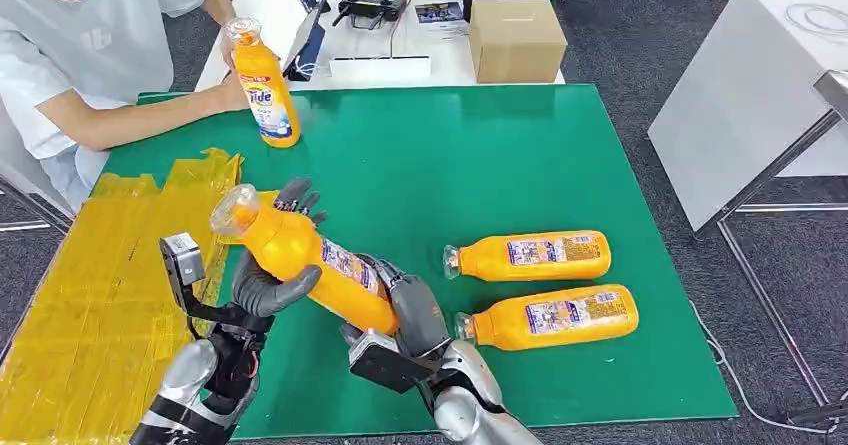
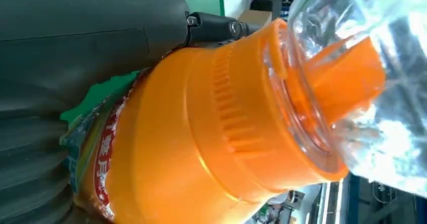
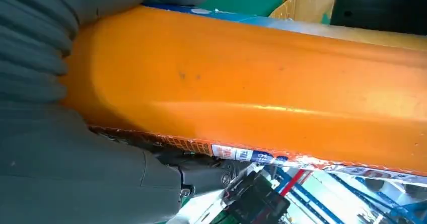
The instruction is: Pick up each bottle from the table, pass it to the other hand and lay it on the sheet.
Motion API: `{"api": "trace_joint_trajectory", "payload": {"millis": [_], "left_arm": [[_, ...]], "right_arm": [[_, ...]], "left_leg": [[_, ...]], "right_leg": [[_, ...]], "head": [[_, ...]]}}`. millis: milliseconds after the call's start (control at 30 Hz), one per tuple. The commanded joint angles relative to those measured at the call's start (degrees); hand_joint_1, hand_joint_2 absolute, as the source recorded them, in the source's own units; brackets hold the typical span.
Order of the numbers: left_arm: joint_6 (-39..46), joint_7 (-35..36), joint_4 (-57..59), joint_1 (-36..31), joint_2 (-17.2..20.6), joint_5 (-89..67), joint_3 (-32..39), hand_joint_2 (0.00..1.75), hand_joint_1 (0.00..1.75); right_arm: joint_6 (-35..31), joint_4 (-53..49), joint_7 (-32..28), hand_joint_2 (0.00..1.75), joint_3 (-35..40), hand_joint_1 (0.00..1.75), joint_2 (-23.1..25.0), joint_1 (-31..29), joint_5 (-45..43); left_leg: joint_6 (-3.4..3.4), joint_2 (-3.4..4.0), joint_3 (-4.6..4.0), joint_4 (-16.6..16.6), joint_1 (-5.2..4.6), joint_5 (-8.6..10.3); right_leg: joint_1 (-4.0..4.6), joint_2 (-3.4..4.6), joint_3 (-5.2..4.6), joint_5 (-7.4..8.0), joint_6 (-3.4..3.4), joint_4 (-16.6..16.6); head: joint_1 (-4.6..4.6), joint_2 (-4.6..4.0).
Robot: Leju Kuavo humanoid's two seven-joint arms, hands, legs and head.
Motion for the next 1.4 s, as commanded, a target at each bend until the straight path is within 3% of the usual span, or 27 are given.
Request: {"api": "trace_joint_trajectory", "payload": {"millis": [33,567,600,1000,1033,1400], "left_arm": [[0.73,0.33,3.97,-1.69,0.01,-0.10,-0.82,1.75,1.75],[1.25,-0.35,3.42,-2.47,0.51,-0.48,-0.44,1.75,1.75],[1.19,-0.30,3.35,-2.65,0.57,-0.39,-0.34,1.75,1.75],[1.85,-0.65,3.11,-2.75,1.04,-1.25,-0.09,1.75,1.75],[2.94,-1.28,2.87,-2.74,1.08,-2.40,0.04,1.75,1.75],[12.45,-2.56,1.62,-7.28,4.77,-12.80,4.87,1.75,1.75]], "right_arm": [[-0.04,1.20,-0.51,1.75,4.01,1.75,-1.00,-2.72,-0.29],[-2.59,-1.44,-1.56,1.75,3.20,1.75,-1.51,-2.06,-0.47],[-2.54,-1.54,-1.54,1.75,3.11,1.40,-1.69,-2.20,-0.46],[-3.26,-3.49,-2.06,1.75,2.69,1.40,-2.00,-1.49,-0.79],[-4.70,-4.89,-3.02,1.75,2.19,0.05,-2.09,-0.86,-0.96],[-9.92,-24.53,-7.91,1.75,-2.18,0.00,-6.94,4.65,-4.00]], "left_leg": [[-0.03,0.02,0.32,-0.02,0.09,-0.14],[-0.02,-0.02,0.18,0.00,0.06,-0.09],[-0.03,-0.01,0.28,0.02,0.09,-0.14],[-0.02,0.00,0.11,-0.03,0.01,-0.04],[-0.05,0.03,0.39,0.00,0.11,-0.19],[-0.02,-0.24,0.08,0.05,0.07,-0.04]], "right_leg": [[0.09,0.04,0.35,-0.09,-0.07,-0.09],[0.06,0.00,0.21,-0.07,-0.05,-0.05],[0.09,0.01,0.32,-0.10,-0.07,-0.06],[0.02,0.02,0.11,-0.03,-0.04,-0.03],[0.12,0.05,0.42,-0.13,-0.10,-0.08],[0.05,-0.25,0.12,-0.11,-0.04,0.01]], "head": [[0.00,0.00],[0.00,0.00],[-0.02,0.00],[0.00,0.00],[0.00,0.00],[0.00,0.00]]}}
